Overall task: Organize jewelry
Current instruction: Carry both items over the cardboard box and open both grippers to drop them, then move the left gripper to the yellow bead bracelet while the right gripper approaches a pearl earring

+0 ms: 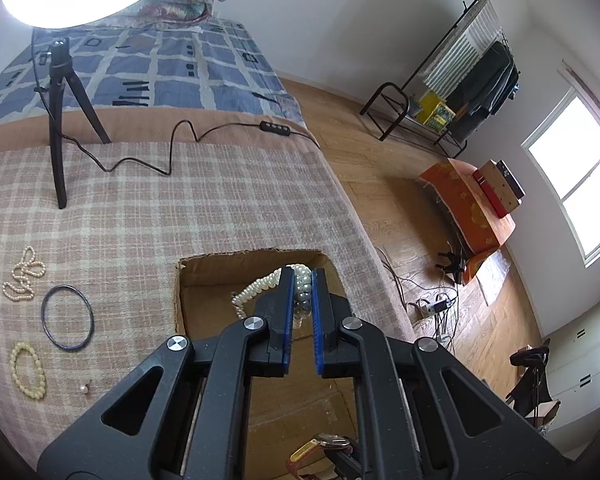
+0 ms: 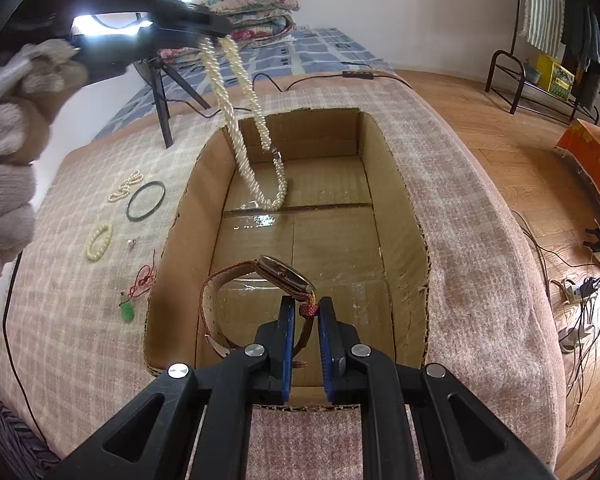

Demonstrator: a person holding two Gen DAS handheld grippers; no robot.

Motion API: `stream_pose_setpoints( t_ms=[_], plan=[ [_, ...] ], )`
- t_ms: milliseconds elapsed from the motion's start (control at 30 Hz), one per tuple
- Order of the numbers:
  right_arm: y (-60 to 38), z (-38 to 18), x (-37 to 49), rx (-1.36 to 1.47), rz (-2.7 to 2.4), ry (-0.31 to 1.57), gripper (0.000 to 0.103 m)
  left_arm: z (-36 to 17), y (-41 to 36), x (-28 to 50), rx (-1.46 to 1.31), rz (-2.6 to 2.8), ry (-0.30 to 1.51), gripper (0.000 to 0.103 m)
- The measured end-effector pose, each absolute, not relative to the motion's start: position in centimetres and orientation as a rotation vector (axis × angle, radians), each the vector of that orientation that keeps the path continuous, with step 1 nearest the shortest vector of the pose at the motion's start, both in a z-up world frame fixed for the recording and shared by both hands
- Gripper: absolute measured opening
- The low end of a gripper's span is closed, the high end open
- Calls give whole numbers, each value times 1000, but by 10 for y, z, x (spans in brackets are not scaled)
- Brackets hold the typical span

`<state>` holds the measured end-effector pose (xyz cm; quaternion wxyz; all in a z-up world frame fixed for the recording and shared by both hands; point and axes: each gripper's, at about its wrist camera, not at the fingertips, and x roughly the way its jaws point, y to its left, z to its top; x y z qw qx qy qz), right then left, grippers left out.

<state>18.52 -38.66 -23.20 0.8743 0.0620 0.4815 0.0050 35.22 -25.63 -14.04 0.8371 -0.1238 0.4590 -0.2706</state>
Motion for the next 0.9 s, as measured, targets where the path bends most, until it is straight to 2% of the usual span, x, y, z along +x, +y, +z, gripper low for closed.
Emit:
stream_pose_setpoints(
  t_ms=[100, 167, 200, 233, 267, 300, 333, 433, 633, 900],
  plan=[
    [-383, -232, 186, 127, 27, 1006, 15, -142, -261, 351, -241, -567, 972, 6],
    [-380, -228, 185, 109, 31, 988, 39, -141, -261, 351, -232, -560, 964, 8],
    [-378, -227, 185, 99, 27, 980, 46, -140, -262, 351, -227, -562, 963, 20],
    [-377, -224, 184, 90, 24, 971, 61, -139, -261, 351, -220, -563, 961, 43],
    [-376, -222, 182, 85, 24, 961, 73, -137, -260, 350, -215, -556, 952, 53],
    [-375, -220, 181, 79, 22, 947, 77, -134, -259, 348, -210, -549, 937, 64],
    [-373, -218, 180, 72, 21, 939, 80, -132, -257, 345, -199, -537, 924, 68],
    [-369, -214, 178, 42, 13, 925, 94, -127, -251, 343, -185, -526, 927, 69],
    [-355, -203, 174, -6, 15, 889, 100, -113, -229, 333, -176, -495, 899, 69],
    [-341, -190, 170, -26, 17, 860, 100, -91, -189, 316, -161, -440, 844, 69]
  ],
)
